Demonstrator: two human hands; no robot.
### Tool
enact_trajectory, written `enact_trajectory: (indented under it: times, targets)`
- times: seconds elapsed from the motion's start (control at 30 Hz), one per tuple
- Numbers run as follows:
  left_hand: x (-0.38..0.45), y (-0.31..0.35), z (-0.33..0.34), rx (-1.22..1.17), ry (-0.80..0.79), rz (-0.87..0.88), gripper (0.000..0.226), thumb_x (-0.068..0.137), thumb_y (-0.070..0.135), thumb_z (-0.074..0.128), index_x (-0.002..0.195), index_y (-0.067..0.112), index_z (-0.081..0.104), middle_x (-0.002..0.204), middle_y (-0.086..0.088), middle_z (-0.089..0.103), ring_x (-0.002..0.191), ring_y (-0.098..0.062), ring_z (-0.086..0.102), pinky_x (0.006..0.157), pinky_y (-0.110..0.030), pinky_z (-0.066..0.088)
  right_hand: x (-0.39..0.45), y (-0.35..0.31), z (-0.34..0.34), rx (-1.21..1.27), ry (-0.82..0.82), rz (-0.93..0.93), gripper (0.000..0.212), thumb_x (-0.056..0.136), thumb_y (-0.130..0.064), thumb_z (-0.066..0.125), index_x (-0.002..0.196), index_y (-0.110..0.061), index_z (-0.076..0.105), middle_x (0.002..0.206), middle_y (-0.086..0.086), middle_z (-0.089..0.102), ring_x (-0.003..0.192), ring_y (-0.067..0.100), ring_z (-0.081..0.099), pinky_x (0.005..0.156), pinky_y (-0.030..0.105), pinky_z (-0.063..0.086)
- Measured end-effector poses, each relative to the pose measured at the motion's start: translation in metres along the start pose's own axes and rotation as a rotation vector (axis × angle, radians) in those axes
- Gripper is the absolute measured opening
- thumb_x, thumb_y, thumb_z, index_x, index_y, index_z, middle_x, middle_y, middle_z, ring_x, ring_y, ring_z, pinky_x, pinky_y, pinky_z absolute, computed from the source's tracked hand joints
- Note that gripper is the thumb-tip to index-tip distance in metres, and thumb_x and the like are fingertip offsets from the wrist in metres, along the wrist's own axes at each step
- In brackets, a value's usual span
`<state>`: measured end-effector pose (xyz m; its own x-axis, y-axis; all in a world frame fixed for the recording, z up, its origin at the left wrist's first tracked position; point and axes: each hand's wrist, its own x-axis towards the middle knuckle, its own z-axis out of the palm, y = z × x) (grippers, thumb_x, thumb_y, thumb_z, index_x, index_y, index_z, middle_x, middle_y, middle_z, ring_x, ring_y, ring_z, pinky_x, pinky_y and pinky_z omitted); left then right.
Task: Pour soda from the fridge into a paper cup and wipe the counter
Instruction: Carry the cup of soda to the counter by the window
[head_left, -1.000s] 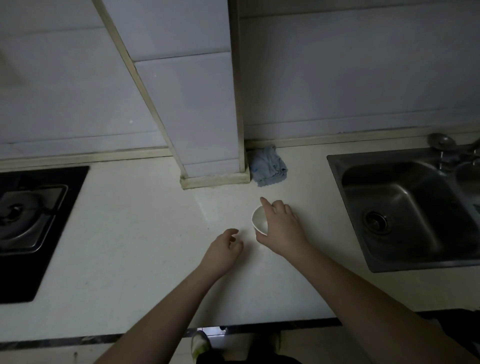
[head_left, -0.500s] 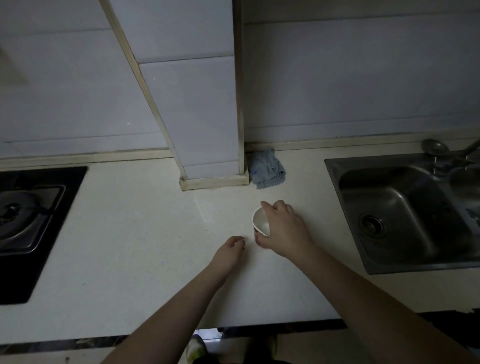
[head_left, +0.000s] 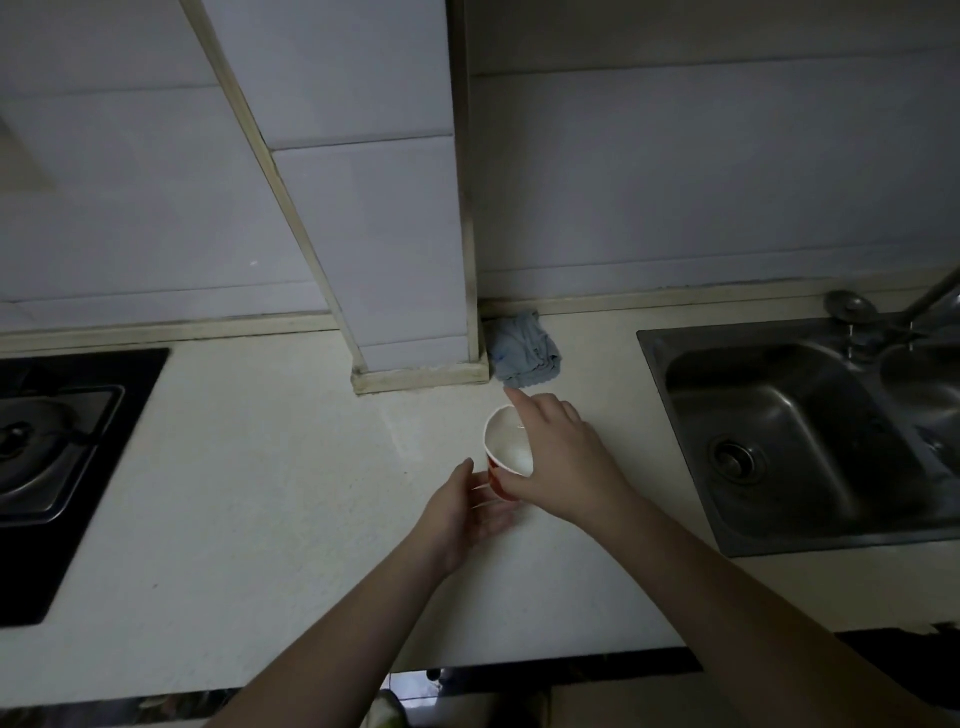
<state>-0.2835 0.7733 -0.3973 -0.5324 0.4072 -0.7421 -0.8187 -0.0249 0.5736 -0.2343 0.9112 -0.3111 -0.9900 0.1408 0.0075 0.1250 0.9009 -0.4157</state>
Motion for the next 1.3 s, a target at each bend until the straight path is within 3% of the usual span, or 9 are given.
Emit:
enact_trajectory:
  times: [0.27, 0.53, 0.7, 0.83, 0.97, 1.1, 1.3]
  targets:
    - [-0.009, 0.001, 0.006, -0.005, -0.007, 0.049, 0.041, 0.103, 0.034, 0.04, 0.114, 0.0, 0.061, 0.1, -0.018, 0.068, 0.098, -0.031, 0.067, 0.082, -0.036, 0.059, -0.01, 0.005, -0.007, 0.278, 0.011, 0.054, 0.103, 0.067, -0.049, 0.076, 0.149, -0.033, 0.016, 0.141, -0.006, 0.033, 0.128, 0.015, 0.033, 0.102, 0.035, 0.038]
    - [-0.023, -0.001, 0.01, 0.049, -0.039, 0.062, 0.039, 0.101, 0.033, 0.046, 0.113, 0.001, 0.064, 0.095, -0.017, 0.07, 0.096, -0.03, 0.069, 0.08, -0.034, 0.059, -0.023, 0.005, -0.009, 0.498, 0.051, 0.132, 0.11, 0.06, -0.04, 0.085, 0.146, -0.039, 0.017, 0.135, -0.011, 0.039, 0.121, 0.006, 0.04, 0.095, 0.026, 0.038]
    - [-0.036, 0.004, 0.01, 0.084, -0.117, 0.064, 0.03, 0.099, 0.029, 0.047, 0.102, 0.006, 0.067, 0.089, -0.013, 0.071, 0.092, -0.026, 0.069, 0.081, -0.031, 0.059, -0.031, -0.002, -0.012, 0.548, 0.093, 0.176, 0.107, 0.059, -0.037, 0.088, 0.145, -0.033, 0.025, 0.133, -0.013, 0.042, 0.114, -0.002, 0.038, 0.092, 0.019, 0.033]
    - [-0.039, 0.009, 0.005, 0.125, -0.168, 0.058, 0.032, 0.098, 0.033, 0.051, 0.106, 0.006, 0.067, 0.093, -0.014, 0.072, 0.096, -0.027, 0.068, 0.083, -0.032, 0.058, -0.038, -0.011, -0.014, 0.533, 0.154, 0.216, 0.104, 0.058, -0.038, 0.089, 0.143, -0.028, 0.032, 0.126, -0.016, 0.039, 0.113, 0.0, 0.039, 0.091, 0.018, 0.033]
    - [-0.044, 0.012, 0.002, 0.153, -0.203, 0.035, 0.035, 0.097, 0.035, 0.053, 0.116, 0.007, 0.065, 0.104, -0.017, 0.072, 0.096, -0.027, 0.069, 0.085, -0.035, 0.058, -0.049, -0.017, -0.014, 0.581, 0.209, 0.272, 0.096, 0.055, -0.038, 0.09, 0.137, -0.033, 0.04, 0.132, -0.013, 0.044, 0.115, 0.003, 0.044, 0.096, 0.025, 0.041]
    - [-0.05, 0.015, 0.003, 0.183, -0.247, 0.008, 0.038, 0.098, 0.035, 0.052, 0.12, 0.007, 0.062, 0.108, -0.019, 0.071, 0.097, -0.028, 0.07, 0.079, -0.034, 0.06, -0.062, -0.024, -0.019, 0.635, 0.277, 0.308, 0.082, 0.057, -0.033, 0.091, 0.123, -0.041, 0.043, 0.125, -0.013, 0.051, 0.112, 0.006, 0.049, 0.095, 0.029, 0.046]
    - [-0.06, 0.014, 0.016, 0.258, -0.341, -0.018, 0.037, 0.098, 0.032, 0.05, 0.122, 0.005, 0.059, 0.108, -0.019, 0.071, 0.089, -0.026, 0.072, 0.067, -0.029, 0.06, -0.089, -0.029, -0.031, 0.674, 0.363, 0.369, 0.08, 0.061, -0.031, 0.088, 0.128, -0.033, 0.045, 0.125, -0.009, 0.053, 0.114, 0.011, 0.05, 0.098, 0.039, 0.048]
